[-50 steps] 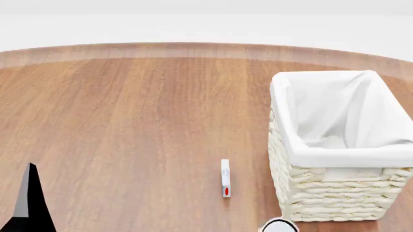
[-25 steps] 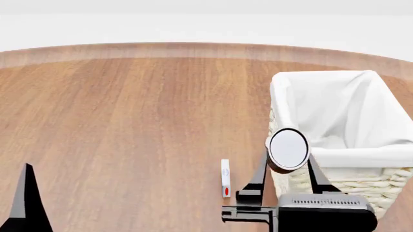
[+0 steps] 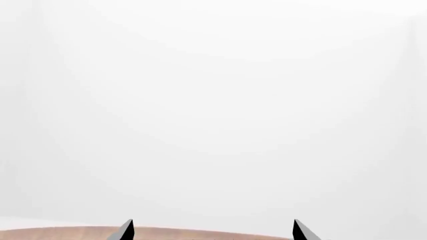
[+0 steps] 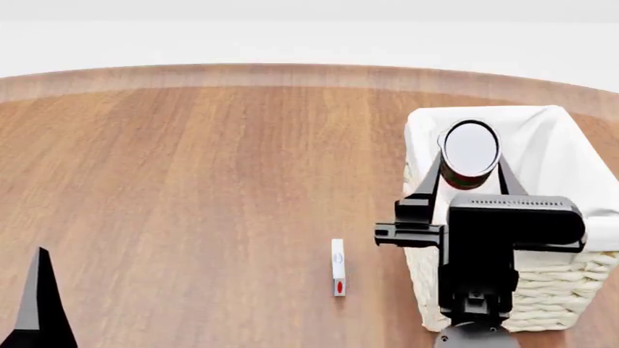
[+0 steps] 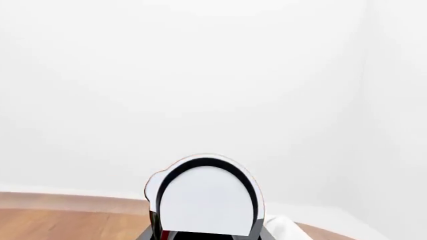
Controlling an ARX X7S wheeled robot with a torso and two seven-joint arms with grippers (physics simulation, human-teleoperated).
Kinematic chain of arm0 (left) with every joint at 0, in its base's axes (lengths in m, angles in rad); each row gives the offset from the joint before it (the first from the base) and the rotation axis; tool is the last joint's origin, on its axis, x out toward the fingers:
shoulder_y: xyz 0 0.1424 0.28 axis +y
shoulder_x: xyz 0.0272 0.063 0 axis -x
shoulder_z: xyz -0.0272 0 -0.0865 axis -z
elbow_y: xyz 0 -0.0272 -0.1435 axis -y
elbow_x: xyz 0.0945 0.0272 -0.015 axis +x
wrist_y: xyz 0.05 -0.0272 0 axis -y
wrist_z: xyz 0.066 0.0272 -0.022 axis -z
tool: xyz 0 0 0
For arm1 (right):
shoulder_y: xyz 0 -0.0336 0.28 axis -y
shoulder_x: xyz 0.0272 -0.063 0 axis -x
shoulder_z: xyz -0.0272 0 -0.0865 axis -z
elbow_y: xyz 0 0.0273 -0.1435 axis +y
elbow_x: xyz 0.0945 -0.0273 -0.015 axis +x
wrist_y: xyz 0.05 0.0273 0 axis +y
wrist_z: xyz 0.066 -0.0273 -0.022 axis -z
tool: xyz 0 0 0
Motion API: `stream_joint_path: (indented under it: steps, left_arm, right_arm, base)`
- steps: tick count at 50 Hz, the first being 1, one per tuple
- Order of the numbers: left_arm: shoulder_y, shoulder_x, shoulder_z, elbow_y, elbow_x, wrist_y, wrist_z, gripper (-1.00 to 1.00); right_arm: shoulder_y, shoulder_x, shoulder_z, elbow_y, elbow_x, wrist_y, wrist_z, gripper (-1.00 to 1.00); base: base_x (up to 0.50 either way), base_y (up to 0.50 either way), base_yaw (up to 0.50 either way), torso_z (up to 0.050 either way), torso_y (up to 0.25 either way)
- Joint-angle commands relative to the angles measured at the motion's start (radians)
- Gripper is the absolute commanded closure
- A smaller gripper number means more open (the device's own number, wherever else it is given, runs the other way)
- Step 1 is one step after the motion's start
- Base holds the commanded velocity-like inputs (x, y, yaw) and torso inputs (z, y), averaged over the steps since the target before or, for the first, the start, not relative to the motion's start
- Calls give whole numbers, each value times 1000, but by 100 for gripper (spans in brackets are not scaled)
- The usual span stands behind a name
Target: Pick up the tomato sauce, and put it in the basket.
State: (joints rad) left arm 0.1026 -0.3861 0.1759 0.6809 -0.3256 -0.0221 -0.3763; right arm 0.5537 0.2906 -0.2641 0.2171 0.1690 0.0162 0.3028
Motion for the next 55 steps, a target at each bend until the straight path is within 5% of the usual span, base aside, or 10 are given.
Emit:
stream_joint_path:
  steps: [1,8,17,30,55]
  left_arm:
    - [-1,-2,5,-4,3,-2,-4,-100]
    - [-4,-3,6,-11,5,2,-4,-100]
    - [9,-12,10,22,9,-6,-12,-100]
    - [44,-27,5,72,14,-4,-26,-100]
    - [49,-34,7,60,15,4,-32,-100]
  right_arm:
    - [112,-4,15,176,-28,-45,-25,100]
    - [235,-17,32,356,11,-64,-85,100]
    - [626,-100,61,1089,40,-278,-246,100]
    - [746,-104,203,1092,-61,175,-337,100]
    - [775,-96,265,1092,-163,391,-272,100]
  base:
    - [0,0,0,0,0]
    - [0,0,0,0,0]
    - [0,0,0,0,1]
    - [0,0,0,0,0]
    - [0,0,0,0,0]
